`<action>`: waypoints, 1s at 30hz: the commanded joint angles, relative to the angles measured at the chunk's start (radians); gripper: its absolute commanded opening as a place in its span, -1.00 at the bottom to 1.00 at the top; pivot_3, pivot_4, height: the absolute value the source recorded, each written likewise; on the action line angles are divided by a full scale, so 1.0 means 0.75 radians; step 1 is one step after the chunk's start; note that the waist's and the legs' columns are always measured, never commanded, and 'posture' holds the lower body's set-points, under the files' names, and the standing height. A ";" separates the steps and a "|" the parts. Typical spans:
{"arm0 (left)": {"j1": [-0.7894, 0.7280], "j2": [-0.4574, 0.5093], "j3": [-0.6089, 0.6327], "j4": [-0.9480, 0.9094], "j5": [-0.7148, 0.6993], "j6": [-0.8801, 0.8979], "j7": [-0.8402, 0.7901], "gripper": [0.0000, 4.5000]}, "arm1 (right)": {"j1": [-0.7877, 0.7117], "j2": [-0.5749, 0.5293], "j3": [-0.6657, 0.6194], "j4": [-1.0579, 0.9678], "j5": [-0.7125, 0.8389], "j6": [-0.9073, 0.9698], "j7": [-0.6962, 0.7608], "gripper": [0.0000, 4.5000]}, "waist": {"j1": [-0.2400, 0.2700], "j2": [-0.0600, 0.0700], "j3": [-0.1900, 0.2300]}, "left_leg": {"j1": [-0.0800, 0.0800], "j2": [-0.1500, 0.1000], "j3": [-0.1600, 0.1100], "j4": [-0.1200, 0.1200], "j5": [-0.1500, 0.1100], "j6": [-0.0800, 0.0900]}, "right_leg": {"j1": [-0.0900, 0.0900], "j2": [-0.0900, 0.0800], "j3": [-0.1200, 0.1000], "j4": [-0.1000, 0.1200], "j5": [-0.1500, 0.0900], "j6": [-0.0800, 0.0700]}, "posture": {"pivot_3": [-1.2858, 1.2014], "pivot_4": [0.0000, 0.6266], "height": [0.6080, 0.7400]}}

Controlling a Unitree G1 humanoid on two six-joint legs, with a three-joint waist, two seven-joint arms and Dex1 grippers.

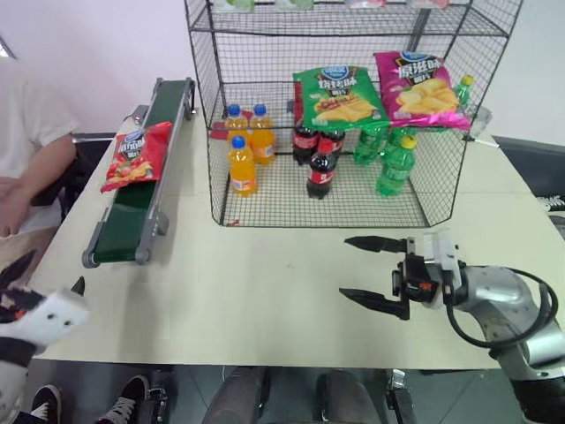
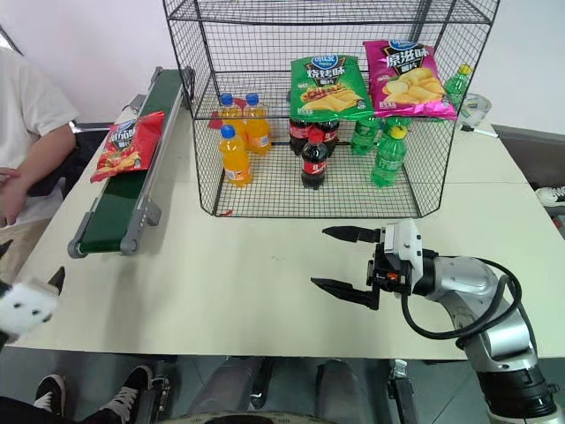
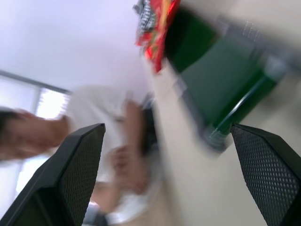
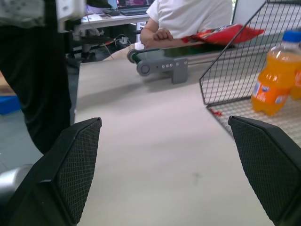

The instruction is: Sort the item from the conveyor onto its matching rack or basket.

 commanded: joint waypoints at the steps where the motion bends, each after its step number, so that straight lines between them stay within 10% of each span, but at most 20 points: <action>1: -0.011 -0.009 0.033 0.111 0.144 -0.161 0.108 0.98 | -0.010 0.011 0.041 0.015 -0.032 -0.059 0.068 1.00 | 0.009 -0.001 0.000 | 0.000 0.000 0.000 -0.001 0.000 0.000 | 0.000 0.000 0.000 -0.001 0.000 0.000 | 0.03 -0.52 1.00; 30: -0.520 0.078 -0.265 0.662 0.245 -0.368 0.208 0.98 | -0.105 0.046 0.082 0.144 -0.170 -0.170 0.057 1.00 | 0.002 -0.002 -0.001 | 0.001 0.000 -0.002 0.001 0.002 0.003 | -0.002 0.003 -0.002 0.006 0.008 0.011 | 0.03 -0.52 1.00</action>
